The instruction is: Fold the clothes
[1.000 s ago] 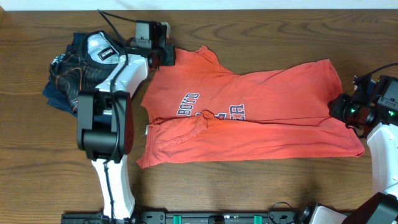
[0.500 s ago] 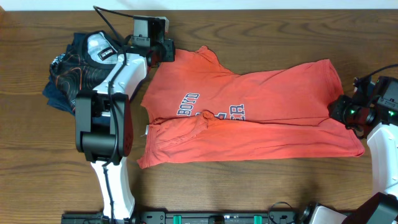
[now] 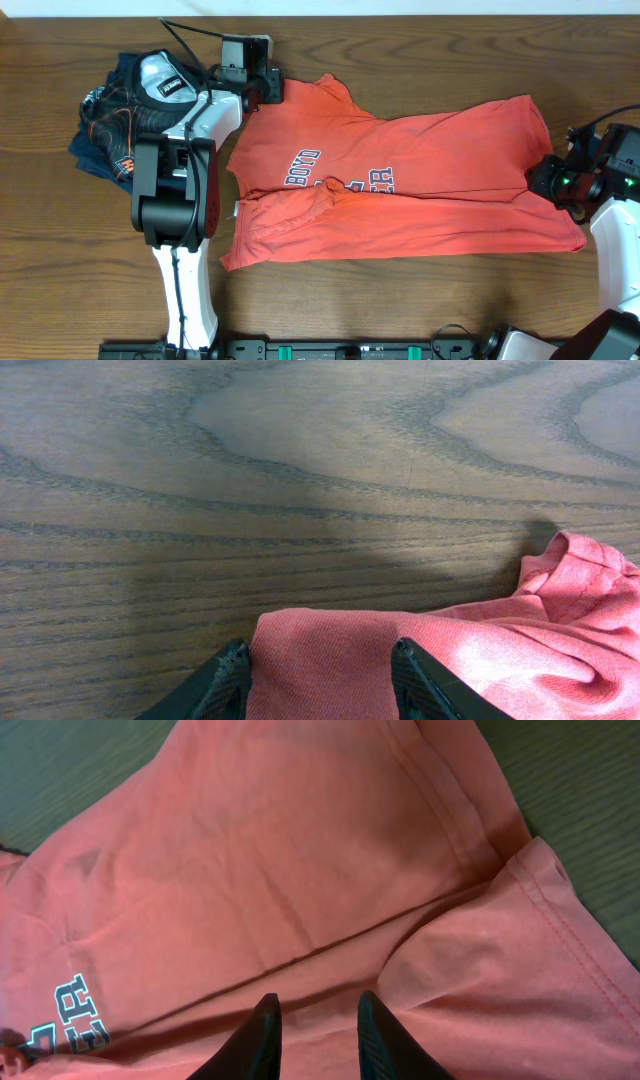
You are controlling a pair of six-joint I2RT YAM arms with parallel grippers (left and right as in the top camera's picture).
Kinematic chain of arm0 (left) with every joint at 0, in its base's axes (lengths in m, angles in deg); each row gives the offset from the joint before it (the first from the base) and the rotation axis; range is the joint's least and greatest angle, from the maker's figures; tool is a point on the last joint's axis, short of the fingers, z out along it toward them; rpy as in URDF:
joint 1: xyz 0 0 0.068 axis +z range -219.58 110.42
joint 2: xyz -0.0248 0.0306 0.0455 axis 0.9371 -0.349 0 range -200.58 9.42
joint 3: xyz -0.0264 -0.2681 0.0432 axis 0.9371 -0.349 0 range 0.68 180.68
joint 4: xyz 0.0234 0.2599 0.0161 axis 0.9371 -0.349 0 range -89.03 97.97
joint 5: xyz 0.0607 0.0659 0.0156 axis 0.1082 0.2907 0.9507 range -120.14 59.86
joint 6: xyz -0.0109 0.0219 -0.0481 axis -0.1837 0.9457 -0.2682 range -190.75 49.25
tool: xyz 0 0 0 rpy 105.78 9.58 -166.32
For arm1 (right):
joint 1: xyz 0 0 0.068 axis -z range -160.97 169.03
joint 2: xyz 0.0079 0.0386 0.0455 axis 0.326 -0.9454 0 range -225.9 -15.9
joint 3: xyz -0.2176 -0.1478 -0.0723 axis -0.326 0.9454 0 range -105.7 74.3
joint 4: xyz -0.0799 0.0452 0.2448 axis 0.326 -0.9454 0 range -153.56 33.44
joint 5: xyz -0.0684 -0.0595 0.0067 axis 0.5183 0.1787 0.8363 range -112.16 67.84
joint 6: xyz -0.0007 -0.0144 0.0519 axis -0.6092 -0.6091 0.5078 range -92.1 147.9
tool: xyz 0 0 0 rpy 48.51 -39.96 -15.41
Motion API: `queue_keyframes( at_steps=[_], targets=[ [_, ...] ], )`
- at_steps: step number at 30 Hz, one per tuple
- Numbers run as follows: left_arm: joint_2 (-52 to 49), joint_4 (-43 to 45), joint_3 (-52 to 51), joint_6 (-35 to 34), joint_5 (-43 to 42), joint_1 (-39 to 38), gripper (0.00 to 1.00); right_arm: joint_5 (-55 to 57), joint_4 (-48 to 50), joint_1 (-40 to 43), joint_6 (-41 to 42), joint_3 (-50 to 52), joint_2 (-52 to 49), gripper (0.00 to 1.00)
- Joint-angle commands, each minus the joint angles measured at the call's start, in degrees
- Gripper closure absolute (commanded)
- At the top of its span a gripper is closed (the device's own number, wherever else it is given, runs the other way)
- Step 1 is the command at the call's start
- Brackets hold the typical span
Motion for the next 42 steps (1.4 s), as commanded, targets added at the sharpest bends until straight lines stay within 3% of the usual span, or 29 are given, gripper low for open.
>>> queue_keyframes(
  at_steps=[1,9,15,20,25,33,42],
  targets=[
    [-0.79,0.28,1.11,0.33,2.38,-0.07,0.52,0.11,-0.13,-0.48,0.66,0.22,0.2,0.75],
    [-1.44,0.66,1.11,0.31,4.33,-0.13,0.51,0.11,-0.35,-0.48,0.66,0.22,0.2,0.75],
    [-2.47,0.94,1.11,0.31,0.2,-0.13,0.52,0.11,-0.24,-0.48,0.66,0.22,0.2,0.75],
    [-2.47,1.22,1.11,0.31,-2.38,-0.13,0.68,0.11,-0.13,-0.48,0.66,0.22,0.2,0.75],
    [-2.47,1.05,1.11,0.31,-3.23,-0.13,0.92,0.15,-0.13,-0.48,0.63,0.22,0.2,0.76],
    [0.07,-2.62,1.14,-0.81,-3.3,-0.13,0.94,3.93,1.16,-0.48,0.66,0.2,0.2,0.78],
    [5.62,-14.25,1.14,-0.79,-8.52,-0.13,0.94,8.07,5.05,-1.25,0.04,-6.23,-4.66,0.7]
  ],
)
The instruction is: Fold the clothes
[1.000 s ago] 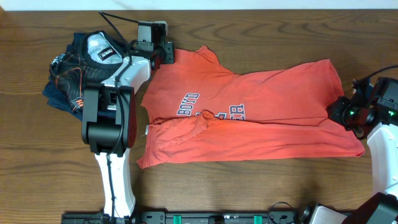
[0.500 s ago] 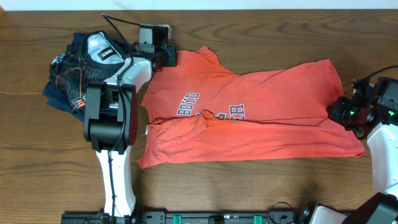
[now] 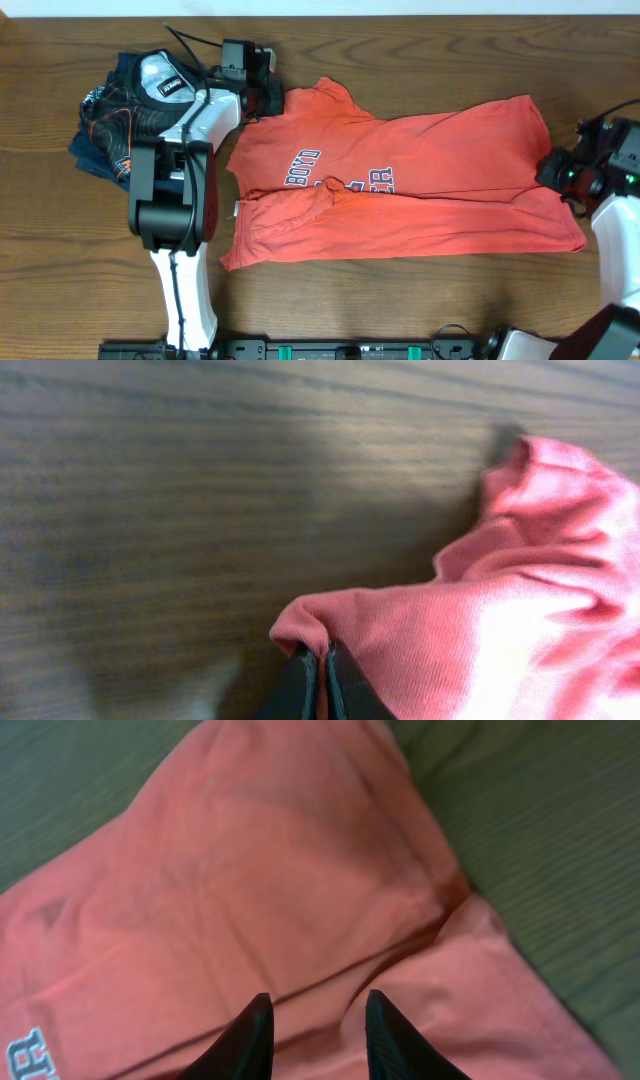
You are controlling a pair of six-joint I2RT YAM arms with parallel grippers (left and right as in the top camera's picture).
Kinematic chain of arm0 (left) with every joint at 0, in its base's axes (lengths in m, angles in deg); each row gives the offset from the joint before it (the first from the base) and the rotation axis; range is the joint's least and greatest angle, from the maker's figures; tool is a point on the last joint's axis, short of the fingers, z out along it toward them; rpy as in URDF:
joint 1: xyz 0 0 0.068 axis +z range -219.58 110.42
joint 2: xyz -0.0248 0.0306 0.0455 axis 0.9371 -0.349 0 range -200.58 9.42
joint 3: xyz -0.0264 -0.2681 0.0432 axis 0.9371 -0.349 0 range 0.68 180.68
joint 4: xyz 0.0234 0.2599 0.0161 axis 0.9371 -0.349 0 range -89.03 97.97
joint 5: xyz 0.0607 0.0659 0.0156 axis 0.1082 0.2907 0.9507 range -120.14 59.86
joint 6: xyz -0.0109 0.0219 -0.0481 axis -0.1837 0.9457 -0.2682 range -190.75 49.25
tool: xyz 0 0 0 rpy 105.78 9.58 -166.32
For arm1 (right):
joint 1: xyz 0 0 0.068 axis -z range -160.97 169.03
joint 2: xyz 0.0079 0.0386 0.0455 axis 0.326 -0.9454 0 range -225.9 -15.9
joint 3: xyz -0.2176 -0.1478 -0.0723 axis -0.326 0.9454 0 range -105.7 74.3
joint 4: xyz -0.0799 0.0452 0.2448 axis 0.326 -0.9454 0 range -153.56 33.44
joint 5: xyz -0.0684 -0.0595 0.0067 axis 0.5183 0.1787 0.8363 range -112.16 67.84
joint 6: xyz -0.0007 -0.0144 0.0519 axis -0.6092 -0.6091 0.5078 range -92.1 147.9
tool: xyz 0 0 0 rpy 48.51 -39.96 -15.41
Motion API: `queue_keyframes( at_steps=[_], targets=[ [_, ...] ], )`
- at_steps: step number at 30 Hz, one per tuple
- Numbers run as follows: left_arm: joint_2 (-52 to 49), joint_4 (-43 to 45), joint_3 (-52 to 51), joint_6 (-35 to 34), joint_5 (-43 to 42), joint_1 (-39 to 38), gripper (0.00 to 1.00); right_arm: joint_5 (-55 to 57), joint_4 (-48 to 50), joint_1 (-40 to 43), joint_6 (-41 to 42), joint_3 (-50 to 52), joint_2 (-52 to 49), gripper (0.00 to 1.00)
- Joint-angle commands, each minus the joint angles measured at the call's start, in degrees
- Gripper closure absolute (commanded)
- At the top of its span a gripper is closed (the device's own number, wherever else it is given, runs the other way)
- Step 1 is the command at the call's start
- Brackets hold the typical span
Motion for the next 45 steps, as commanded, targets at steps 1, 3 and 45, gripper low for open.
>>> queue_keyframes(
  at_steps=[1,3,45],
  targets=[
    [3.78,-2.16,1.07,-0.44,-3.85,-0.13,0.94,3.43,0.42,-1.68,-0.94,-6.27,-4.83,0.69],
    [4.52,-3.08,1.07,-0.42,-4.0,-0.13,0.94,4.96,0.37,-2.45,-2.14,-10.14,-9.01,0.66],
    [5.49,-5.66,1.05,-0.42,-3.93,0.26,0.94,14.29,10.84,-7.17,-2.93,-39.39,-48.37,0.99]
  ],
)
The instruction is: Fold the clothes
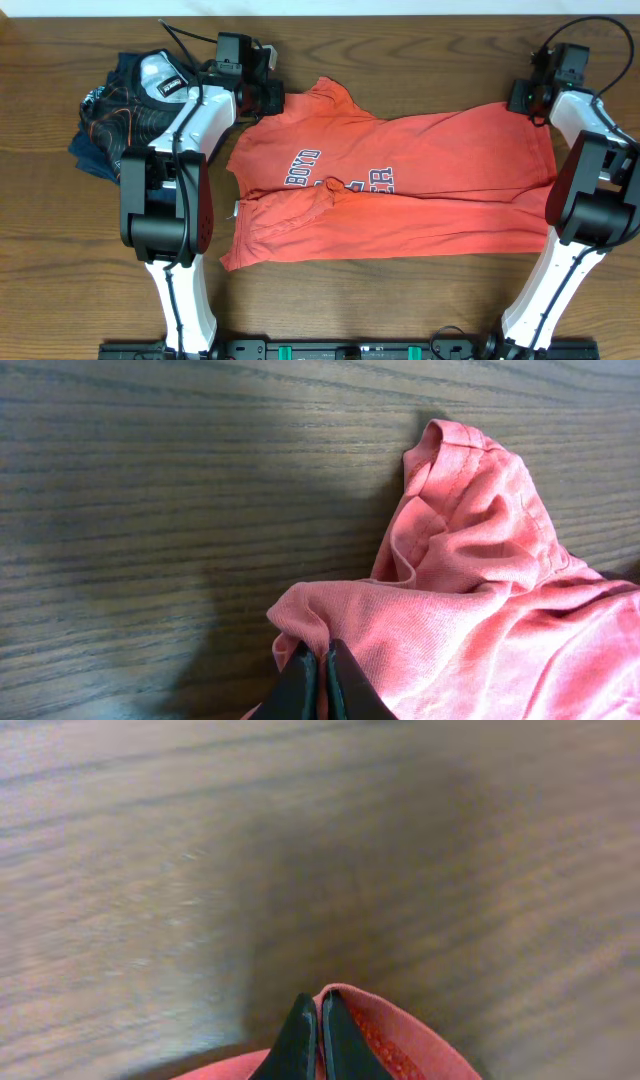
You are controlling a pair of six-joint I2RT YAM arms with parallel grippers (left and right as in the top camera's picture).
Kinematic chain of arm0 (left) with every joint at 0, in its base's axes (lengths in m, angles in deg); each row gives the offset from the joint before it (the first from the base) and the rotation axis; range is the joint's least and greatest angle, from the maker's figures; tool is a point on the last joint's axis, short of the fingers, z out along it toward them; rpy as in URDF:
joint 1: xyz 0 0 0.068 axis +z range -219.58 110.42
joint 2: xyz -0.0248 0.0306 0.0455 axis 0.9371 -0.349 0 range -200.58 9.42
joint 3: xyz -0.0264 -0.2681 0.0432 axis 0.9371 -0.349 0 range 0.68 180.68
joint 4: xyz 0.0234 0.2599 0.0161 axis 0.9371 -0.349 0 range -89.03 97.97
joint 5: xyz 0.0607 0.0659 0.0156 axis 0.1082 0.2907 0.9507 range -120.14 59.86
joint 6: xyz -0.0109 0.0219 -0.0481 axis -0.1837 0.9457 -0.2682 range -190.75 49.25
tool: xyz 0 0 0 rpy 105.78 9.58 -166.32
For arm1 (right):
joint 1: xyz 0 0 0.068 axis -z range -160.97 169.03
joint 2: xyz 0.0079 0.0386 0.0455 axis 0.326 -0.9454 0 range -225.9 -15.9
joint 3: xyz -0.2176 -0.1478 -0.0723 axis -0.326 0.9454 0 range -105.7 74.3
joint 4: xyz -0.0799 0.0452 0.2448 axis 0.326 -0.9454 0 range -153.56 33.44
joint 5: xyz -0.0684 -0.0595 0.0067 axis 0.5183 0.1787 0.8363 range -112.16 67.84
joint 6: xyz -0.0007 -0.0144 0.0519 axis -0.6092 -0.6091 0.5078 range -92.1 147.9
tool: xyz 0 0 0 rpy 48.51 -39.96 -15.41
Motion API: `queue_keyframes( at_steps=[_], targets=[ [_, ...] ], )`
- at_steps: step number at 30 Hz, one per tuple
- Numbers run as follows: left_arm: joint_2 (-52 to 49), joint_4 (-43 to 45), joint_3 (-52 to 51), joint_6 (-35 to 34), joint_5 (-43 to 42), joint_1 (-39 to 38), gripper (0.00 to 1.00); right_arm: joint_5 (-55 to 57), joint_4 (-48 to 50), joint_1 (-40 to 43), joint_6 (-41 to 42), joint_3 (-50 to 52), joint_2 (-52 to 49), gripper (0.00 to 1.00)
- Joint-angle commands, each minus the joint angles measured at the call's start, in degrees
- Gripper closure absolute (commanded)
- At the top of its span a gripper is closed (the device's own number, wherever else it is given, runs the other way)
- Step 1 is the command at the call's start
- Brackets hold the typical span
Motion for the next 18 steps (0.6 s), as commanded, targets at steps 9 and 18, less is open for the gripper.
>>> queue_keyframes(
  at_steps=[9,18],
  targets=[
    [4.72,-5.7,1.05,-0.33,-0.79,1.46,0.94,2.89,-8.87,3.87,0.68,-4.22,6.69,0.96],
    [10.4,-12.41,1.05,-0.35,-0.81,1.53,0.94,-2.89,-22.51,3.8,0.55,-4.22,12.83,0.99]
  ],
)
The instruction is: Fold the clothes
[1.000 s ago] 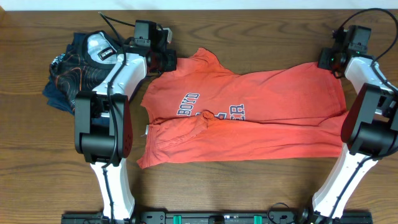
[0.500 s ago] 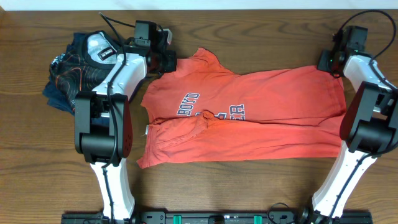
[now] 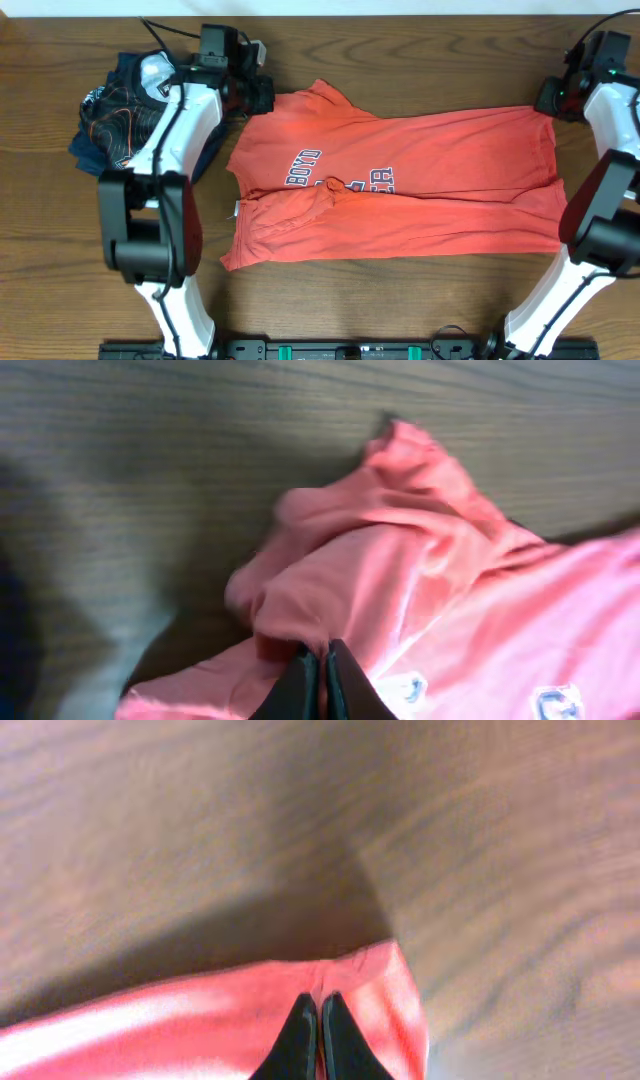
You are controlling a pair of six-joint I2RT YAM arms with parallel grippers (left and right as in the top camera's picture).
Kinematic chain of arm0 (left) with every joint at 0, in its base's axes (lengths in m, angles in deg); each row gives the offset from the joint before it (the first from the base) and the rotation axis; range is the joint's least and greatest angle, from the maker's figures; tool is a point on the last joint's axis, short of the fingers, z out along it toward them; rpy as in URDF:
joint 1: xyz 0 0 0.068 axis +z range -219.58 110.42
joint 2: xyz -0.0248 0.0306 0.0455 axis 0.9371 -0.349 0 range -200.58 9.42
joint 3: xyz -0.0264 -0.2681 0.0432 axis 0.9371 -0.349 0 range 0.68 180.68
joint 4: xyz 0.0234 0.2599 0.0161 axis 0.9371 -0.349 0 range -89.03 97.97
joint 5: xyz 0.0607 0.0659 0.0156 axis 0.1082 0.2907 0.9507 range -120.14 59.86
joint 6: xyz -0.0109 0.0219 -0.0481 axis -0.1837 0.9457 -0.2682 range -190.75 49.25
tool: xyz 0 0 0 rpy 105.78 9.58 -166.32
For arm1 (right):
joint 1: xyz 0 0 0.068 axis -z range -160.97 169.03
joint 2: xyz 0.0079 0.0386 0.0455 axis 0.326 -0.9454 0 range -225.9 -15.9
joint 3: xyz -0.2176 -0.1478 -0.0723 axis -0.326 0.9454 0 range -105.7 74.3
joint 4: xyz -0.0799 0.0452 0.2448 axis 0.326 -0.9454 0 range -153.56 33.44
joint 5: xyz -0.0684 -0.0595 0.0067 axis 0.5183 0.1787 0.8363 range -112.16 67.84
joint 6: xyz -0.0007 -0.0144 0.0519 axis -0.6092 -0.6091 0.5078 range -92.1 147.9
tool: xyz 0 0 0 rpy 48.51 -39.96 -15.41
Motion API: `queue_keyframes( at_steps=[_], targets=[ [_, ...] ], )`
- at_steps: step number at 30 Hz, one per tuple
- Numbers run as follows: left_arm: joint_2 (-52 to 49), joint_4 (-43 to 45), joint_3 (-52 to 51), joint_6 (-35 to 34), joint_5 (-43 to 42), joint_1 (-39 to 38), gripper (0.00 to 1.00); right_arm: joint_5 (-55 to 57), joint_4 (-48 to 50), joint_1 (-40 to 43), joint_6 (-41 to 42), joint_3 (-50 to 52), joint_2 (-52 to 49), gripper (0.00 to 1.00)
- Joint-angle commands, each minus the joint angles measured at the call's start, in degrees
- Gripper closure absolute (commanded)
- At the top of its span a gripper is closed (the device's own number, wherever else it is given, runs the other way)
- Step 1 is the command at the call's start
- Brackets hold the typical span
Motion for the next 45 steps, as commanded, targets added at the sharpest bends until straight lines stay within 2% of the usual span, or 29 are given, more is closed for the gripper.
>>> queue_keyframes(
  at_steps=[1,11,18,21,25,32,39,45],
  targets=[
    [1.86,-3.63,1.03,-0.35,-0.76,0.26,0.94,-2.8,-5.07,0.11,-0.5,-1.03,4.22,0.99],
    [1.95,-19.19,1.03,-0.28,-0.68,0.35,0.94,4.13,-25.35,3.65,-0.52,-1.03,8.96,0.94],
    [1.95,-29.77,1.03,-0.28,2.95,0.79,0.94,8.61,-33.57,6.97,-0.48,-1.01,8.9,0.94],
    [1.95,-33.88,1.03,-0.31,7.06,1.25,0.94,8.61,-34.8,8.07,-0.48,-1.01,8.9,0.94],
    [1.95,-36.79,1.03,-0.31,7.04,2.4,0.94,8.35,-35.56,8.2,-0.04,-1.01,8.87,0.93],
    [1.95,-38.16,1.03,0.13,-1.62,4.63,0.94,7.43,-36.59,7.63,-0.07,-0.83,8.87,0.92],
    [1.95,-36.74,1.03,0.13,-2.25,4.68,0.94,4.07,-35.74,7.58,-0.07,2.08,8.72,0.73],
    [1.95,-35.67,1.03,0.11,-2.25,4.68,0.94,-0.5,-27.78,7.58,-0.07,11.98,8.72,0.72]
  ],
)
